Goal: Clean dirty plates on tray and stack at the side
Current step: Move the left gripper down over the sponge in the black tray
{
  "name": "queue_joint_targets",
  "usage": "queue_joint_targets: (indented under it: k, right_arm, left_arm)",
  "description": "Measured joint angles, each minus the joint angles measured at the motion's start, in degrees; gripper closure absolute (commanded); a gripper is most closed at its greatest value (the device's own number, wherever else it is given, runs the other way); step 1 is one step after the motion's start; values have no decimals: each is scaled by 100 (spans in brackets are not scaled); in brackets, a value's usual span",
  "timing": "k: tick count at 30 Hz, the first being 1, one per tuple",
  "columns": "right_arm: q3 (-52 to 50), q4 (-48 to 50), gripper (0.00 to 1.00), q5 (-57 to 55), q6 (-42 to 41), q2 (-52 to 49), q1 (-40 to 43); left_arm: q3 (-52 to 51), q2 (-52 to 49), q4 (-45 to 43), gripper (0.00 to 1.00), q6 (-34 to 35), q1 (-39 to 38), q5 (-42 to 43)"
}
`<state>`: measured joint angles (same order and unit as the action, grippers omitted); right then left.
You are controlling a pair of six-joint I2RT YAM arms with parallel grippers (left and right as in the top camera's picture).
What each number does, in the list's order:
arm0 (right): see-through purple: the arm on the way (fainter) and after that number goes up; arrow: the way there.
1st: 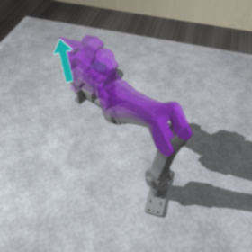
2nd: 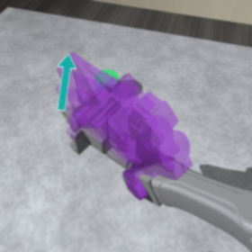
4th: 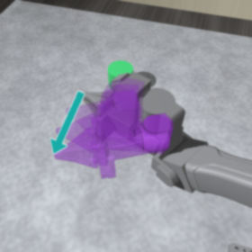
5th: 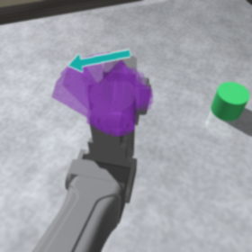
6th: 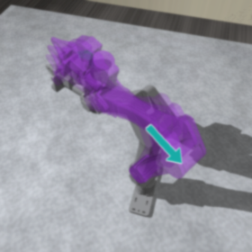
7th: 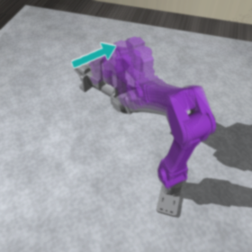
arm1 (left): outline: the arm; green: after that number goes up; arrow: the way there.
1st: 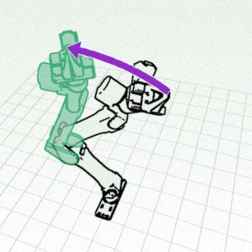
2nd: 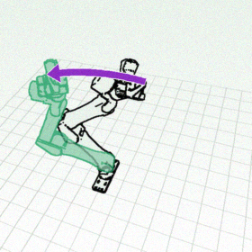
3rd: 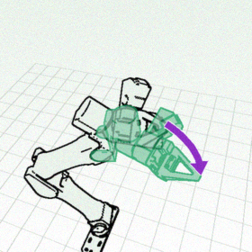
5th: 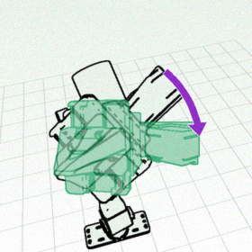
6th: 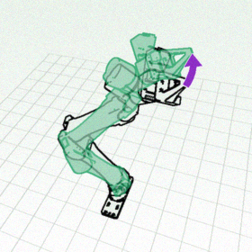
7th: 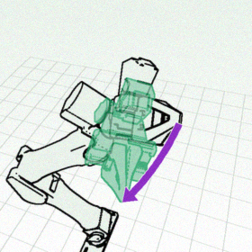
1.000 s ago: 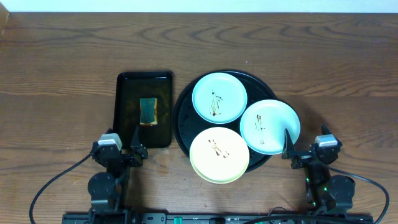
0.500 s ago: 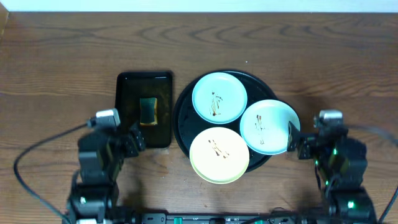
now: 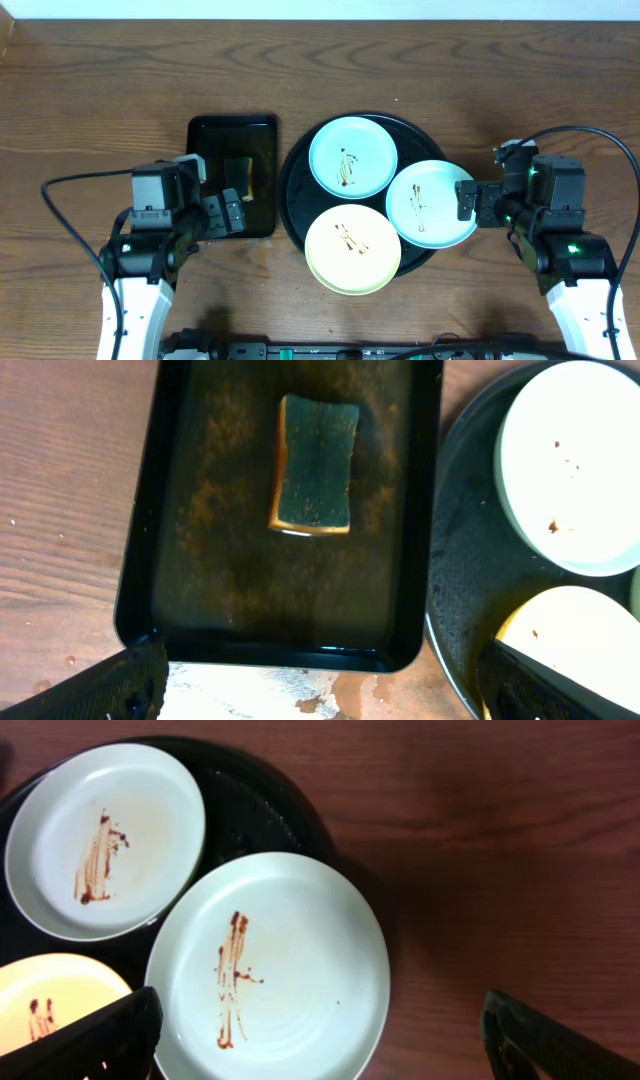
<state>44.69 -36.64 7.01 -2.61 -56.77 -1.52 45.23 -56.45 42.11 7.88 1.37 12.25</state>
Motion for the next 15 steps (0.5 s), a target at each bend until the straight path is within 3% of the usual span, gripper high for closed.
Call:
queue_joint_targets:
  k: [7, 15]
  right_arm:
    - [0, 2, 1, 81, 0, 0, 0]
    - [4, 68, 1, 101, 0, 0, 0]
  left_arm:
    - [72, -286, -382, 7, 4, -2, 103]
    - [1178, -1368, -595, 18, -9, -2, -42]
